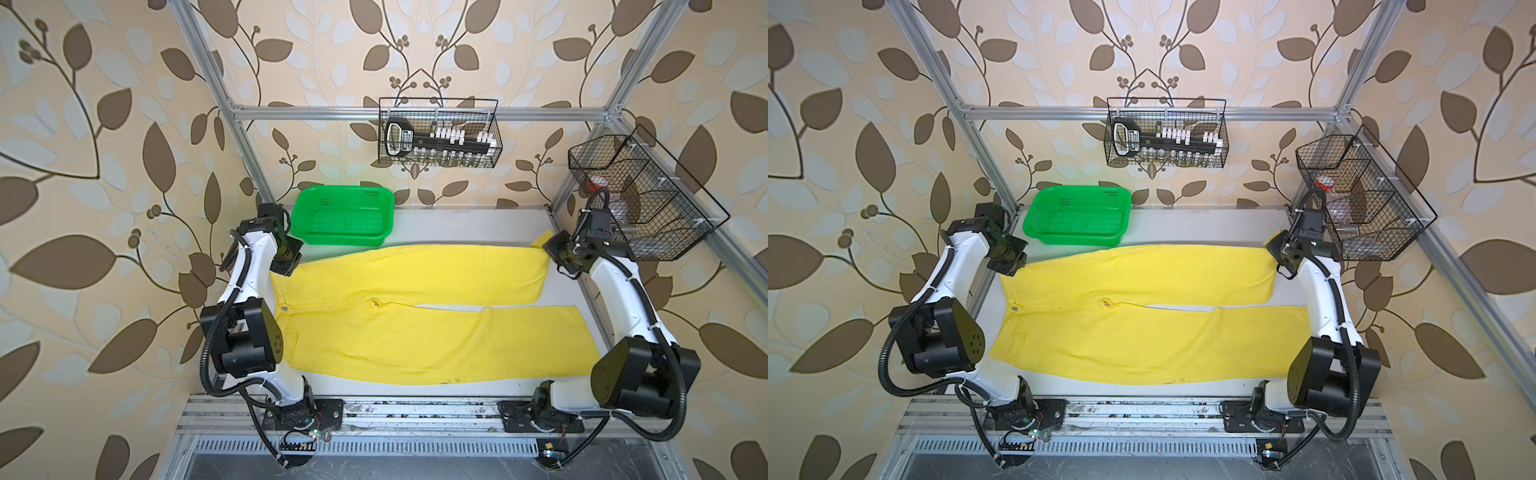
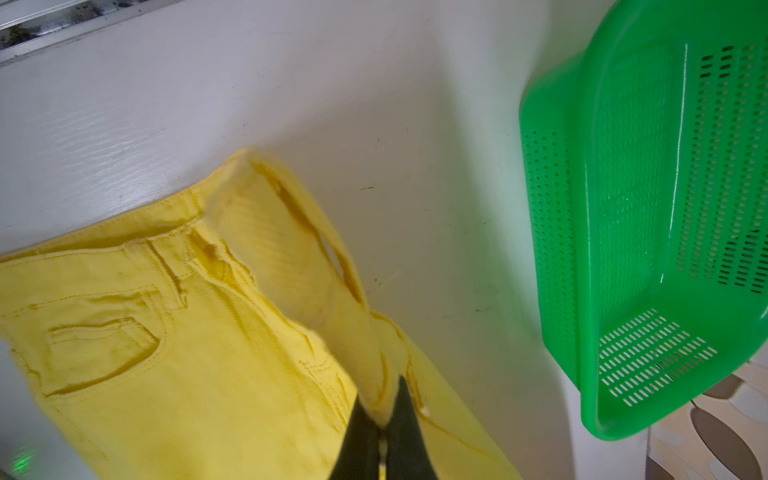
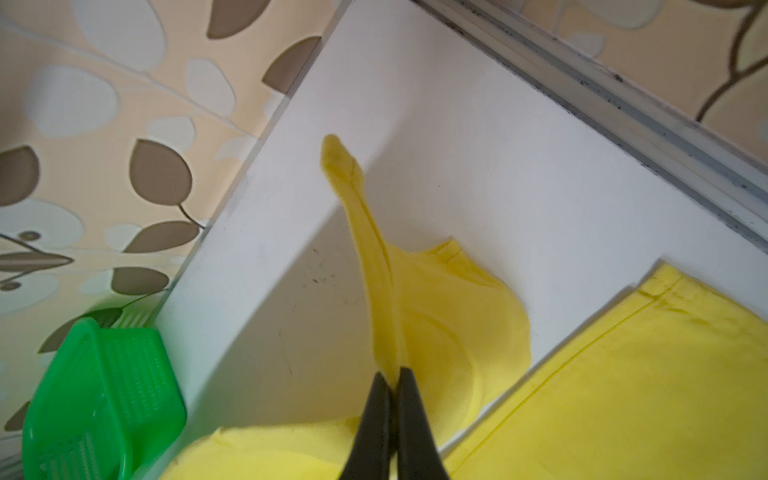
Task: Fold and stack the trousers
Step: 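Lay the lifted far edge over the near half with both grippers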
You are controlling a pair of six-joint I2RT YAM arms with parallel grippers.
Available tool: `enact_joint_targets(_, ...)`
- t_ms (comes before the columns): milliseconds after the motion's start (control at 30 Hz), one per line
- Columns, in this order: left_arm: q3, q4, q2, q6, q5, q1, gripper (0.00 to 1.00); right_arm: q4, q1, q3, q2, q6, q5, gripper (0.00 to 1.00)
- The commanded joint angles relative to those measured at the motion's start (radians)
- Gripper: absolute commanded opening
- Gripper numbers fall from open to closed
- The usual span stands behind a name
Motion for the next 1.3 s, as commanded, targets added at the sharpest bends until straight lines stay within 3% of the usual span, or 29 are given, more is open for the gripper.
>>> enact_joint_targets(0, -0.057, 0.013, -0.1, 0.03, 0.014, 0.023, 0.0, 0.032, -0.038, -0.107, -0.083, 0.066, -0.064, 0.0)
enact_joint_targets(200, -0.239, 0.04, -0.299, 0.017, 0.031, 0.053, 0.0, -0.018, -0.12, -0.268, -0.256, 0.188, -0.078, 0.0)
enact_joint_targets(500, -0.405, 0.051, -0.514, -0.055, 0.006, 0.07, 0.0, -0.196, -0.18, -0.261, -0.401, 0.274, 0.191, 0.0)
enact_joint_targets(633, -0.481, 0.048, -0.589, -0.077, -0.029, 0.08, 0.0, -0.217, -0.2, -0.337, -0.481, 0.256, 0.293, 0.0)
enact_joint_targets(933, -0.482, -0.057, -0.659, -0.057, -0.116, 0.086, 0.0, -0.293, -0.201, -0.386, -0.534, 0.19, 0.29, 0.0)
enact_joint_targets(1100, -0.569, -0.084, -0.706, -0.133, -0.134, 0.088, 0.0, -0.265, -0.203, -0.475, -0.551, 0.219, 0.27, 0.0)
enact_joint_targets(1267, -0.573, -0.164, -0.755, -0.146, -0.189, 0.088, 0.0, -0.358, -0.195, -0.444, -0.551, 0.177, 0.387, 0.0)
